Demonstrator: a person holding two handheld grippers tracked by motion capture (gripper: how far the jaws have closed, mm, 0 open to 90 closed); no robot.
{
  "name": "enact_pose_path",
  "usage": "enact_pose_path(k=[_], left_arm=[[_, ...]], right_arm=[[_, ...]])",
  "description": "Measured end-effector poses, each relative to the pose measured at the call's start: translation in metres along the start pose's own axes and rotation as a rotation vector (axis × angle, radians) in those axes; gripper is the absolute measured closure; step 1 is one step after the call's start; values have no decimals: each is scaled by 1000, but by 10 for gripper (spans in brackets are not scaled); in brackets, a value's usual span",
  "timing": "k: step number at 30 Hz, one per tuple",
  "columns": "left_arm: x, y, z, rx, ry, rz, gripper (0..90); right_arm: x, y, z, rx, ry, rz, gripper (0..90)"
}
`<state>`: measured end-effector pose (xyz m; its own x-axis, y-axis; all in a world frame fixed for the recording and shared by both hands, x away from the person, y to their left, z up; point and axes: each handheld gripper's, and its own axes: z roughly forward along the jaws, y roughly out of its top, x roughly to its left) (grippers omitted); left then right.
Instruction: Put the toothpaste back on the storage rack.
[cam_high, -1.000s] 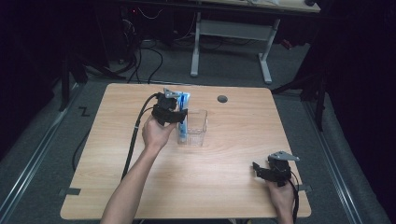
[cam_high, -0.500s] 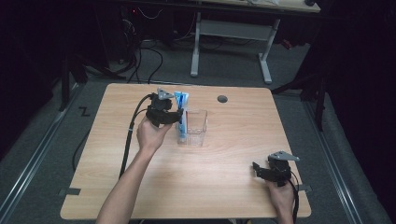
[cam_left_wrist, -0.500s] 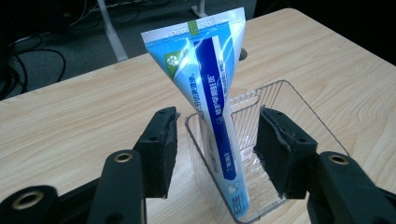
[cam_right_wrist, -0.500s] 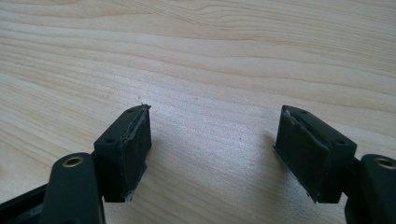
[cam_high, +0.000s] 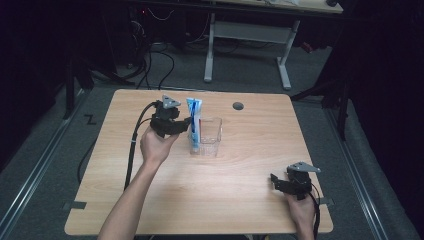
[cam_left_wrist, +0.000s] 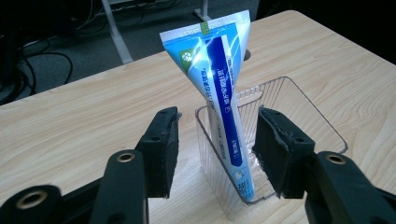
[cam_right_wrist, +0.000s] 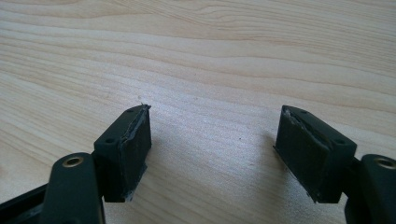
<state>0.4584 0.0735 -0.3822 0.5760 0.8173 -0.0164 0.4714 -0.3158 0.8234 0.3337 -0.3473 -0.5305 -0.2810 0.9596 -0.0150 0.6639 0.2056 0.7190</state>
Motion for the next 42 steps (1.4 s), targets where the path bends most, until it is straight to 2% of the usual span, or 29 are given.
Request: enact_pose_path(k=[18,29,42], left_arm=[[7,-10,-14,-21,0,-23,513],[7,-11,-25,-37,-3,-16,514],[10,-16,-33,-55,1,-28,510]], right_arm=[[0,0,0,0,0,0,264],[0,0,0,0,0,0,264],[0,0,0,0,0,0,264]])
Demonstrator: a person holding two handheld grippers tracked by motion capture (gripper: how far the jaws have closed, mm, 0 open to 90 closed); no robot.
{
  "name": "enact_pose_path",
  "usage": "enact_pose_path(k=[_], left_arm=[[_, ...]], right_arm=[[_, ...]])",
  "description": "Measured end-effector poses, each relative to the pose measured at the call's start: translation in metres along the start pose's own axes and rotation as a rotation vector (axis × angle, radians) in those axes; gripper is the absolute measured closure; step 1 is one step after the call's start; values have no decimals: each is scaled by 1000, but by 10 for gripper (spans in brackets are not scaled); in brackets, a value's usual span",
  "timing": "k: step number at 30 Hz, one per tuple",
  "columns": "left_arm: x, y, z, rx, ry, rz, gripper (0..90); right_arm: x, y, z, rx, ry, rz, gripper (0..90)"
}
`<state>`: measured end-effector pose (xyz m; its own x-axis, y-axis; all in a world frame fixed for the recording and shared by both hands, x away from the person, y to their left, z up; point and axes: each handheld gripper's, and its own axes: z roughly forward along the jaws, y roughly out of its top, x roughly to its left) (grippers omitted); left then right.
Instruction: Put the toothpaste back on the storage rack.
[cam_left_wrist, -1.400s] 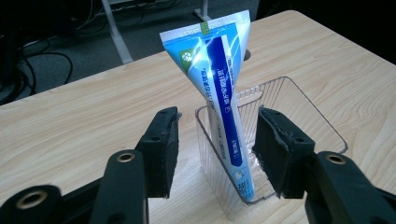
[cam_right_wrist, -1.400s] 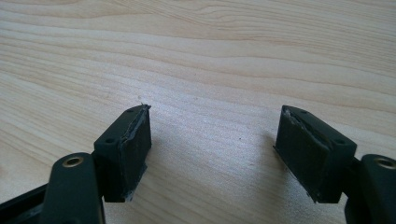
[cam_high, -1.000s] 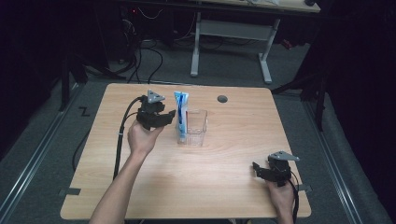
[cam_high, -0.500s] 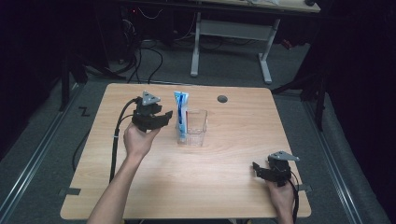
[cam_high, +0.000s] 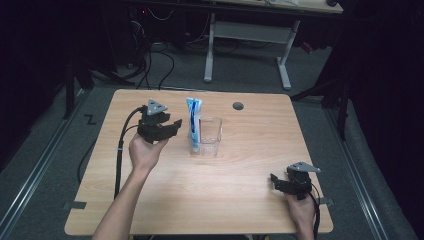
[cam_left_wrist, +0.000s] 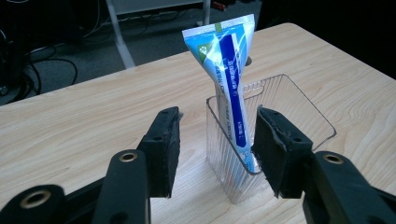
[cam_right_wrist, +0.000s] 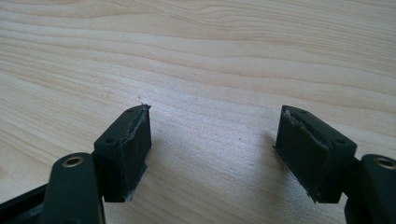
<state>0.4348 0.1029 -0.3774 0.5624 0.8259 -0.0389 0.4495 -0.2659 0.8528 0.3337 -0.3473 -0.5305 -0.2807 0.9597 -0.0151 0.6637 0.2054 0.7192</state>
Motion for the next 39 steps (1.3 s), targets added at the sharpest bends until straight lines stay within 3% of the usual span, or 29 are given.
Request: enact_pose_path(k=[39], left_arm=[[11,-14,-27,-50,19,-40,507]], right_arm=[[0,0,0,0,0,0,264]])
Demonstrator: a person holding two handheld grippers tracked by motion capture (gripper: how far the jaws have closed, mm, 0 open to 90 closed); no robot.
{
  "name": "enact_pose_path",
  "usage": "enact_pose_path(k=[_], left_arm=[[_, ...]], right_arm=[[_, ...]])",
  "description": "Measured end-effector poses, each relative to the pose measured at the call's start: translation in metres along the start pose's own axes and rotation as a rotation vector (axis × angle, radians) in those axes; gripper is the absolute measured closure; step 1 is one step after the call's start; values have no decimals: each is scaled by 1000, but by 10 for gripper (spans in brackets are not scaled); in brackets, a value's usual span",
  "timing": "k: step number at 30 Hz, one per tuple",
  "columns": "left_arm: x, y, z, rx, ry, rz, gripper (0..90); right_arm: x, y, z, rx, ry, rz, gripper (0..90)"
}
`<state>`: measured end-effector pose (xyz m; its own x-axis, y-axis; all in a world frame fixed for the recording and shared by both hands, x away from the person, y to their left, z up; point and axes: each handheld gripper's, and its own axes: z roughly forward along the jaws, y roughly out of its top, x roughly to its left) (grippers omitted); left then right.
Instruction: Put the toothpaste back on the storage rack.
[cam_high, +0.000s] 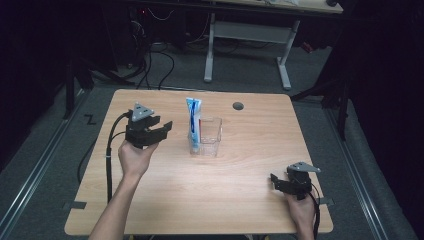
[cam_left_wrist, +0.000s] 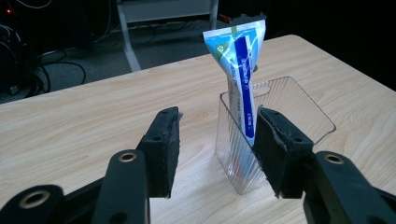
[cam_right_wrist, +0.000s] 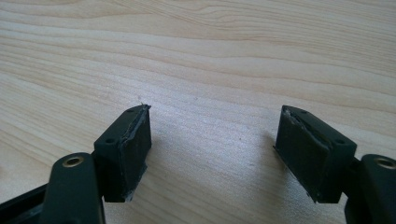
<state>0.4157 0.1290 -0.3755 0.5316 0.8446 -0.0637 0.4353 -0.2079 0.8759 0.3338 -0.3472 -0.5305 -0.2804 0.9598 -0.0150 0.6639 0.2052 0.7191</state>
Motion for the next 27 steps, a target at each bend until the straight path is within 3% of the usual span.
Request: enact_pose_path(k=[27], left_arm=[[6,-13,-13,-10,6,-23,504]], right_arm=[[0,0,0,0,0,0,264]])
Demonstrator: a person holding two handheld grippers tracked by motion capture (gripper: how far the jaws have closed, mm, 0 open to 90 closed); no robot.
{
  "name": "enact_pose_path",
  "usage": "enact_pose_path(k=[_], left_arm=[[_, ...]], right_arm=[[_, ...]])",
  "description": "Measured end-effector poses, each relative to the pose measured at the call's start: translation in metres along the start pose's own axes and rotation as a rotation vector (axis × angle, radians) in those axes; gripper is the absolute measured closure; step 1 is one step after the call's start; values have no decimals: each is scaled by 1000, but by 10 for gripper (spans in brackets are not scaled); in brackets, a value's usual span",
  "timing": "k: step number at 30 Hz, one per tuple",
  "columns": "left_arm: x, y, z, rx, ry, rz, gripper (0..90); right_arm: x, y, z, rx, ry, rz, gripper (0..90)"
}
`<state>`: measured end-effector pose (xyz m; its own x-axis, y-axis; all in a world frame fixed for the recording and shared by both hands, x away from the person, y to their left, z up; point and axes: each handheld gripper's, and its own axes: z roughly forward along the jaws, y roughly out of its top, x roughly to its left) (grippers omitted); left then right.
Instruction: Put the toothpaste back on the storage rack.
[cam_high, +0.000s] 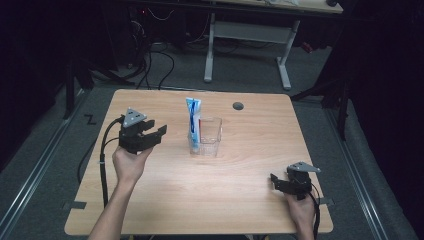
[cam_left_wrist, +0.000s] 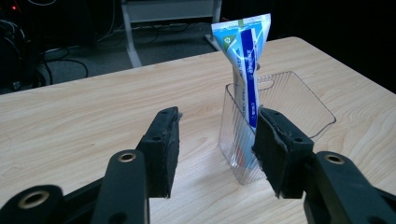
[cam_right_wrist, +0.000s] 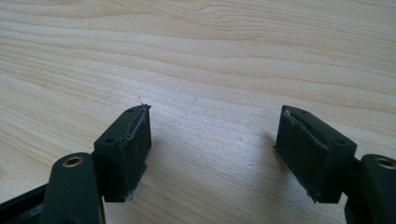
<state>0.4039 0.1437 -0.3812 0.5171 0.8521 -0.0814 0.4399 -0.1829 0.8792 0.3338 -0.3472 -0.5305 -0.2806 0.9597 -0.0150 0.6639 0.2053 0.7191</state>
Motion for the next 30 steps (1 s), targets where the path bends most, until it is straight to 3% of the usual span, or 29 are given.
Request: enact_pose_path(k=[30], left_arm=[[12,-23,-8,18,11,-31,487]], right_arm=[[0,0,0,0,0,0,264]])
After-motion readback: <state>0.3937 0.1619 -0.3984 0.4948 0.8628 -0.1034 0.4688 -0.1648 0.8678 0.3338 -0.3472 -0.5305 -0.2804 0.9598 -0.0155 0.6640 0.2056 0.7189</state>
